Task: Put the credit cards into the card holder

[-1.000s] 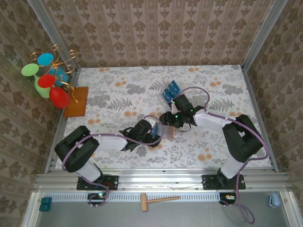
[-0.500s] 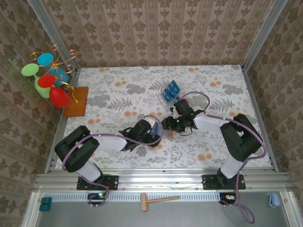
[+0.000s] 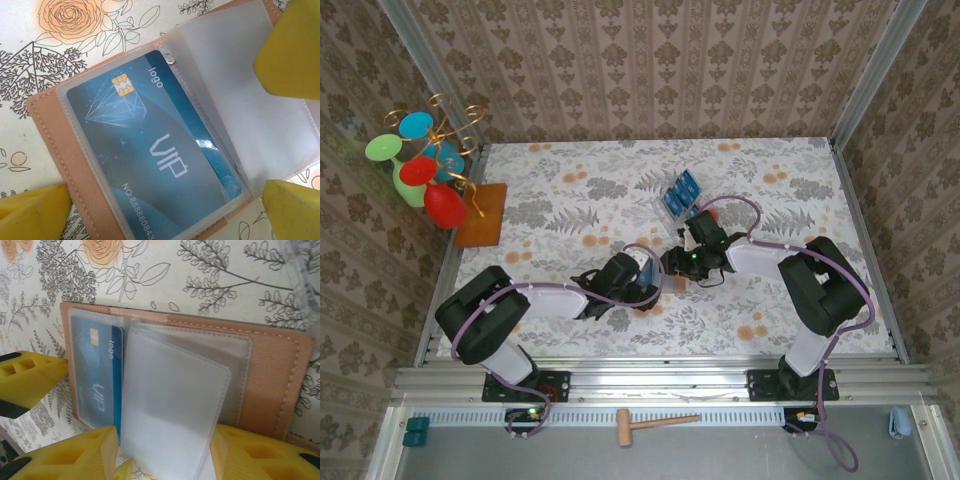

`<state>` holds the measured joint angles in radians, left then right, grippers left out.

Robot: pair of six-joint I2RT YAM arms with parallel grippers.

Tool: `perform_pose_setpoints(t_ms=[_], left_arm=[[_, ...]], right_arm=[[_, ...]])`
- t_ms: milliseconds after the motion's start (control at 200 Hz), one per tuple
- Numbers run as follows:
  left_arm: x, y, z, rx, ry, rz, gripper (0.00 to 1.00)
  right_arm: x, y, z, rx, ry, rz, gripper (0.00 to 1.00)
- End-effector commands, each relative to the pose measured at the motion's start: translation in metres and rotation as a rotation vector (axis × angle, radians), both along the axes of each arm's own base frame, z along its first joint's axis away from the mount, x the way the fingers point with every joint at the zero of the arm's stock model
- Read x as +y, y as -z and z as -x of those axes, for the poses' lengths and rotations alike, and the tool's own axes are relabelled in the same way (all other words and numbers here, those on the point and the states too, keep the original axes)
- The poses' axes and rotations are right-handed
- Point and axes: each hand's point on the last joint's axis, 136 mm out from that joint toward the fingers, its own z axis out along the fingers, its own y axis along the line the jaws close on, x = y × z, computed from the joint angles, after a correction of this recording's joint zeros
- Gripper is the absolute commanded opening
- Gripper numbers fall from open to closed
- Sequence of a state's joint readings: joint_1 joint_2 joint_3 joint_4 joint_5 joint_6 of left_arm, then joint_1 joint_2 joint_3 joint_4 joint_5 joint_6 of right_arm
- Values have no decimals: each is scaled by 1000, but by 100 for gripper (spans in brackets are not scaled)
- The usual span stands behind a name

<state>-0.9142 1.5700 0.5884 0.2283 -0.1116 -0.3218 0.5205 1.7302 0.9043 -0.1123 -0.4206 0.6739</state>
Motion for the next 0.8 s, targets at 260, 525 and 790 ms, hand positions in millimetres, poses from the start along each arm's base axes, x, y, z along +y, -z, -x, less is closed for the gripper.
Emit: perform_pose_setpoints(t_ms=[260,525,790], left_arm=[[9,-21,4,-1,-23,55,100],[34,-51,7,-58,-94,131,100],[73,-76,8,-116,-180,201,100]], right_arm=[[20,-25,-6,-19,-35,-35,51],[42,-41,-8,-38,-64,-28,52],[69,-31,-10,-19,-101,8,53]])
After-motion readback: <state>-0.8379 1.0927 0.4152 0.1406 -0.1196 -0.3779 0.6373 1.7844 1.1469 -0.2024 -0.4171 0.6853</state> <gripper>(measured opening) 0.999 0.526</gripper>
